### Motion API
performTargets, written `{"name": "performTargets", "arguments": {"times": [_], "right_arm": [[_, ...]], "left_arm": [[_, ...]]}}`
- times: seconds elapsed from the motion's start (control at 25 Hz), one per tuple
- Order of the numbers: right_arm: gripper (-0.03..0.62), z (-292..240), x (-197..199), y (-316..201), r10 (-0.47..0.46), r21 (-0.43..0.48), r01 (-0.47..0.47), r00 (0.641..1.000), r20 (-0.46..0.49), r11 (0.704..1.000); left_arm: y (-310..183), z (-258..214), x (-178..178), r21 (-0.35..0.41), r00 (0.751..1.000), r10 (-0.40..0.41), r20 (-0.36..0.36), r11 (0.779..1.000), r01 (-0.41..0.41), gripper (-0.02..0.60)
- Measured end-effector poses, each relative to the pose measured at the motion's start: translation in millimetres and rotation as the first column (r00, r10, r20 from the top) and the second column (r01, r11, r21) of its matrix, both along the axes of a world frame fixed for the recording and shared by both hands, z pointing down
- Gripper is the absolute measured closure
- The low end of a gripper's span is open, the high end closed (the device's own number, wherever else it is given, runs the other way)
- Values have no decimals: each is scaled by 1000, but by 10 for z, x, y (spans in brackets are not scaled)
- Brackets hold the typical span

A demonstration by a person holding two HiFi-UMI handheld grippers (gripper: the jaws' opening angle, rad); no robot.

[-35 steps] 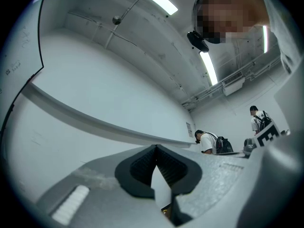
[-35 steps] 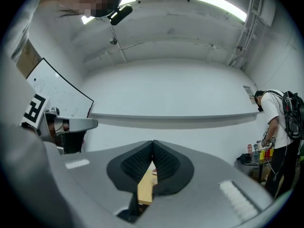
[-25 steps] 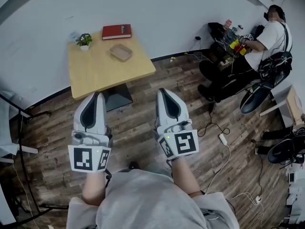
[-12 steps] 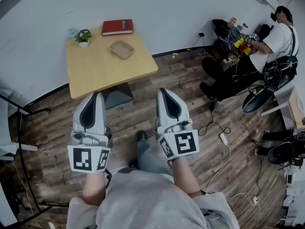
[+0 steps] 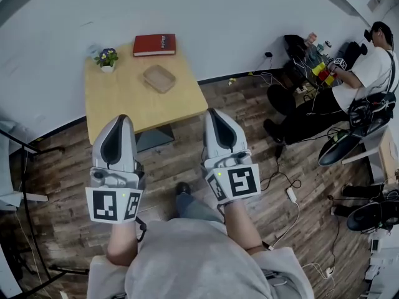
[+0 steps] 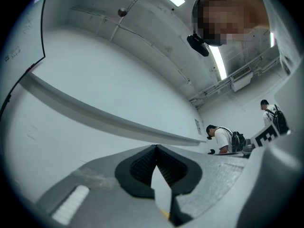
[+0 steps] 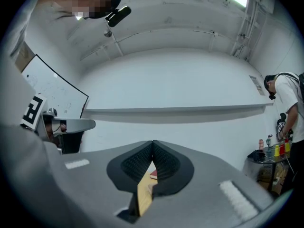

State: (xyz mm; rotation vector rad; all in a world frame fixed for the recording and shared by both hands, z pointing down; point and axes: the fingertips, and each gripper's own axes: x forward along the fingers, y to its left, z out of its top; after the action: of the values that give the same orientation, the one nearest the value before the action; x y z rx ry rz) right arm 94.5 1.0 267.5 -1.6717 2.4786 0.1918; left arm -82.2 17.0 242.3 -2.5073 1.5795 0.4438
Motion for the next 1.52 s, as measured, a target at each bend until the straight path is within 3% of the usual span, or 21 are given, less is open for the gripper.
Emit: {"name": "performTargets", "arguments": {"times": [0.6, 0.92, 1.24, 1.52], "right_arm": [[592, -111, 159, -1050, -76, 19, 76, 997, 2, 997], [592, -18, 189, -1413, -118, 3, 118, 993, 10, 993], [592, 77, -61, -1755, -145, -28, 145, 989, -7, 989], [592, 172, -229, -2195, -90, -63, 89, 996, -12, 994]], "left_arm": [[-907, -25, 39, 13, 994, -97, 43, 995, 96, 578], [-1151, 39, 59, 23, 988, -144, 53, 989, 143, 578], [-1486, 138, -126, 7, 985, -153, 78, 988, 153, 578], [-1993, 193, -300, -10, 993, -100, 62, 995, 101, 578]]}}
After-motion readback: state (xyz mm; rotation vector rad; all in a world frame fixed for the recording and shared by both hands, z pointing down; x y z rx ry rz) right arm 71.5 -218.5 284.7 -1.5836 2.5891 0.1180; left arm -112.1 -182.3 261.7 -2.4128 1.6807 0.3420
